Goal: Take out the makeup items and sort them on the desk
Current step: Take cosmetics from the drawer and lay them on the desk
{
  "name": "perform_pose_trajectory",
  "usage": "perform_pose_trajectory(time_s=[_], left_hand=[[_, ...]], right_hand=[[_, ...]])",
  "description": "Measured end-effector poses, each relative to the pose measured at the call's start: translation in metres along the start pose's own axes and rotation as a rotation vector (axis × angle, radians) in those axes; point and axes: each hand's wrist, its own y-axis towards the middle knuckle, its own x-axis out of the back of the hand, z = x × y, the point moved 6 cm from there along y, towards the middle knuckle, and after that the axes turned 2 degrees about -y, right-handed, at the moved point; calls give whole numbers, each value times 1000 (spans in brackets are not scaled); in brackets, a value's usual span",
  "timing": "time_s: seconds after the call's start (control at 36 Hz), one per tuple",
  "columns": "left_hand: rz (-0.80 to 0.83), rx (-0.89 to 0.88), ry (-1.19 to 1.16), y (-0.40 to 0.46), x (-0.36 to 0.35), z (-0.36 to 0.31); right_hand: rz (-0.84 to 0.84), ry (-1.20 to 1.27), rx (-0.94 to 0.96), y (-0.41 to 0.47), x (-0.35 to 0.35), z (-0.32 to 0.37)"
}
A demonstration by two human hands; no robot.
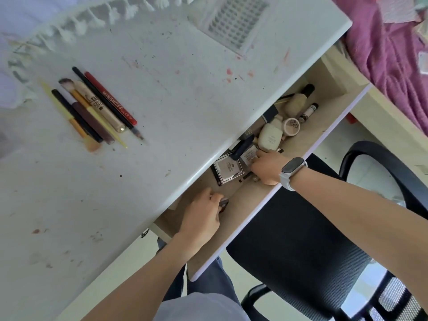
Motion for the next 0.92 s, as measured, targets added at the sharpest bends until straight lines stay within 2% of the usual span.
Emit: perform_pose_trajectory(time_s=[0.14,0.22,0.36,0.44,0.56,0.64,0.75,0.92], left_hand=[[-154,-112,-125,-12,34,-13],[-258,-82,-233,-19,59,-12],[-455,166,-577,-37,109,6],[-590,340,-781,-48,132,29],[-780,473,-1019,-63,157,63],[-933,548,-1097,-76,173,95],[-1106,616,-1131,-88,191,140],[-1186,713,-1146,-91,205,191]], right_hand=[[-176,100,79,-26,22,5],[-326,341,67,-46,46,5],[-531,971,-3,-67,87,5],[-615,1164,-18,-66,117,12],[-735,1334,-66,-47,161,23],[-758,1321,-70,-22,195,34],[-644,1244,-55,14,233,47],[-652,1011,-70,52,274,59]])
